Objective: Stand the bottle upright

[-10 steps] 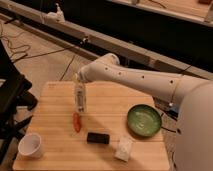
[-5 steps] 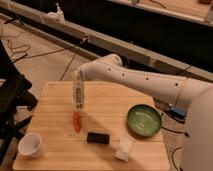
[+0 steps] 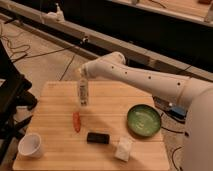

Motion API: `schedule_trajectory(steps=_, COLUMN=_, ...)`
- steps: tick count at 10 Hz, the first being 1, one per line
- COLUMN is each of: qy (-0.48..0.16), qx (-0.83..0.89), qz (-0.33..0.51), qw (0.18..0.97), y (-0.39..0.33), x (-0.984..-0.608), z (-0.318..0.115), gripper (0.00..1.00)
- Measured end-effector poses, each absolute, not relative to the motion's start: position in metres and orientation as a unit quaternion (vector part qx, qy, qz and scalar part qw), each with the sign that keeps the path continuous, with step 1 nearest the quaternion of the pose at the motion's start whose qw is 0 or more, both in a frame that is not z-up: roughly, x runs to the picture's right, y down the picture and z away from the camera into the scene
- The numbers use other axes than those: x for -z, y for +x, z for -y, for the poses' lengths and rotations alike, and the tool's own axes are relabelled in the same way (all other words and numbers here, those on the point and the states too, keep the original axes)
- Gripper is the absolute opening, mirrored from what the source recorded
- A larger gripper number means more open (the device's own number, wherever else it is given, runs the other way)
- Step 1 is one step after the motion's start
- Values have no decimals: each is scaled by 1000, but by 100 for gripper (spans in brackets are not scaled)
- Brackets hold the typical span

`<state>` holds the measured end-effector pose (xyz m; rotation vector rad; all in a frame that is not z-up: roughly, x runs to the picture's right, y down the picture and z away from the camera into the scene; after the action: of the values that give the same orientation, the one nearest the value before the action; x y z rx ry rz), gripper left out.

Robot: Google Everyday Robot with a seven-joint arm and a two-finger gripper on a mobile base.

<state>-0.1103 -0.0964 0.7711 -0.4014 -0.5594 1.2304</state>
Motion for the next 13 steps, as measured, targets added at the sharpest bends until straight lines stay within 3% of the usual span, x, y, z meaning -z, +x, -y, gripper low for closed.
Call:
schedule_trajectory(steps=4, qy=-138, qx=-566, qz=254, qw=772, y=-76, x=-785, z=118, gripper=0)
schedule_trajectory(steps=13, qy=-108, qx=-580, qz=261, qw=764, y=-43, x=-821, z=110, gripper=0)
